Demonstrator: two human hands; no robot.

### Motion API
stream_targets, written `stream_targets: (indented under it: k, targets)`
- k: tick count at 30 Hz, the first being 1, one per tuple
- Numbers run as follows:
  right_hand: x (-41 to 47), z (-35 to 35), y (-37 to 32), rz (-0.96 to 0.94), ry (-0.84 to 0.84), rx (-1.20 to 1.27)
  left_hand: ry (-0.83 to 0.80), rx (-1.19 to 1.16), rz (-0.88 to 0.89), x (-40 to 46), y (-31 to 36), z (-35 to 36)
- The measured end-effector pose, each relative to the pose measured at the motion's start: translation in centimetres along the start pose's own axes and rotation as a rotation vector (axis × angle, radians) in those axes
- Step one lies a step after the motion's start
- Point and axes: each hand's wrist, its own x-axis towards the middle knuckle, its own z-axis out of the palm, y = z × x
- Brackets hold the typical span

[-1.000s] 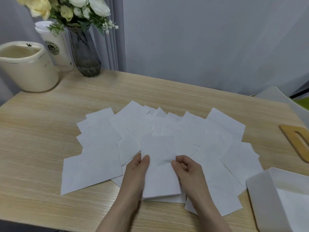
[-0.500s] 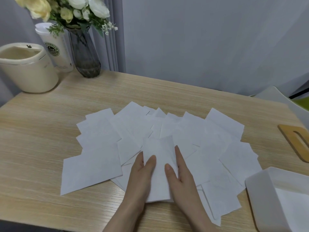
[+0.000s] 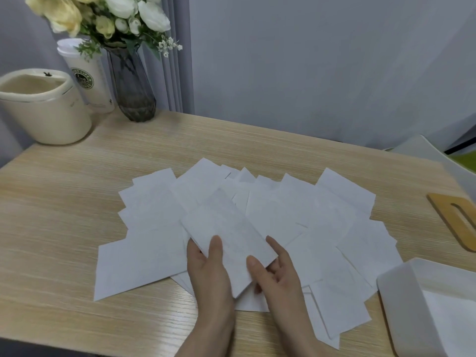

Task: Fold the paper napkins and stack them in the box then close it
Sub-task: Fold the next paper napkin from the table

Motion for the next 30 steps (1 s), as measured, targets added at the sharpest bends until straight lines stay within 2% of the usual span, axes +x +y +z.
stream_targets:
  k: [9,14,21,26,30]
  targets:
    - [1.2,-3.0,-1.5,-0.054,0.045,-0.047,-0.065,-0.008,-0.024,1.4,0.9,-1.5]
    - [2.0,-4.7,-3.0,-0.055,-0.007,-0.12,-0.256,0.126,-0.09,2.6,1.8,-2.4]
    - [1.4,-4.4,-2.4,-0.069,0.05,-0.111,-0.209,0.128,0.012,1.2,1.4,-1.1]
    - [0.8,-4.8,-2.2,-0.124,0.087,-0.14,-0.321,0.2,-0.001,-0.1,0.8,-0.2]
    - [0.2,-6.3,-3.3,-0.213,0.127,-0.131,-0.409,0.248,0.061,-0.5,0.6,0.4]
